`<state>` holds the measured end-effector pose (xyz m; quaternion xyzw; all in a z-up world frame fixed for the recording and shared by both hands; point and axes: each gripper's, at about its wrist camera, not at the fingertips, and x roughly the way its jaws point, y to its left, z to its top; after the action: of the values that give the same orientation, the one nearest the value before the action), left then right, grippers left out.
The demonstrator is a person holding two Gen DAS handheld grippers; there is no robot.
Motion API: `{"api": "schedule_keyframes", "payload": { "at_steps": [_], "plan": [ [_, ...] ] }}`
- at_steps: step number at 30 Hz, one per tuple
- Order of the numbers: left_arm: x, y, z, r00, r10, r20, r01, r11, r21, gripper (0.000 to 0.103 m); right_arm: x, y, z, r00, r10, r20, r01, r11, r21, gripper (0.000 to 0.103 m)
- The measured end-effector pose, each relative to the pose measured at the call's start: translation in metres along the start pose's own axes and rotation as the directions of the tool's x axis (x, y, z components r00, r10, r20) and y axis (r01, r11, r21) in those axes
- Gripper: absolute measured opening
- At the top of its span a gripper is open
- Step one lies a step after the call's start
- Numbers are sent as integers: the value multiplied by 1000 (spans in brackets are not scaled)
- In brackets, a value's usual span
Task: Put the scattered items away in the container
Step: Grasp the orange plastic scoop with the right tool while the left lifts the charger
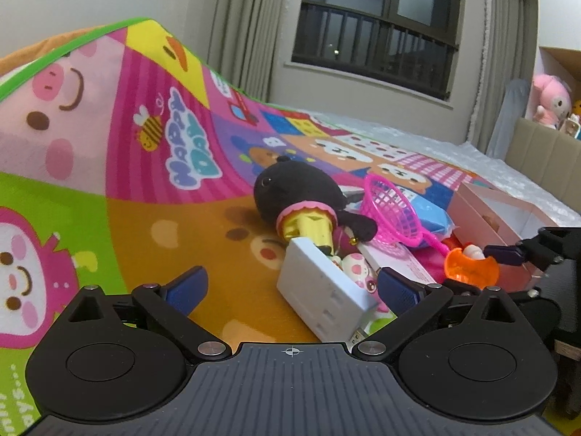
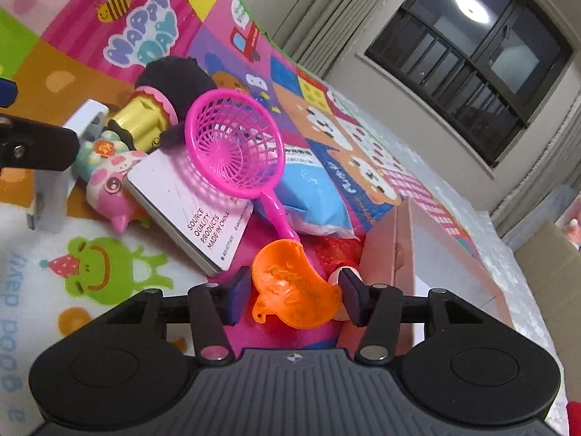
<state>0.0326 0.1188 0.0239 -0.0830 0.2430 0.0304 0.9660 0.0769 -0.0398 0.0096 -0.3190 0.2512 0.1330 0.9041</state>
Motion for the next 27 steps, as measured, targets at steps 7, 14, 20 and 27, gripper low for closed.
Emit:
{"api": "schedule_keyframes", "payload": {
  "at_steps": [7,14,20,27],
  "plan": [
    [-1,-15,-4,997,-73,12,72,995,67,102,-86,-23,-44,993,31,117,-39,997,66,52],
    [15,-24,3,986,169,-16,-165,977,138,103,-139,-58,-114,993,-20,118,-3,980,197,52],
    [-19,12,-2,925,376,55,-379,902,206,102,-146,-87,-153,991,-54,122,14,951,309,52],
    [-23,-4,1,992,118,-46,-106,973,207,102,-126,-78,-163,991,-28,132,-22,930,366,52]
  ]
}}
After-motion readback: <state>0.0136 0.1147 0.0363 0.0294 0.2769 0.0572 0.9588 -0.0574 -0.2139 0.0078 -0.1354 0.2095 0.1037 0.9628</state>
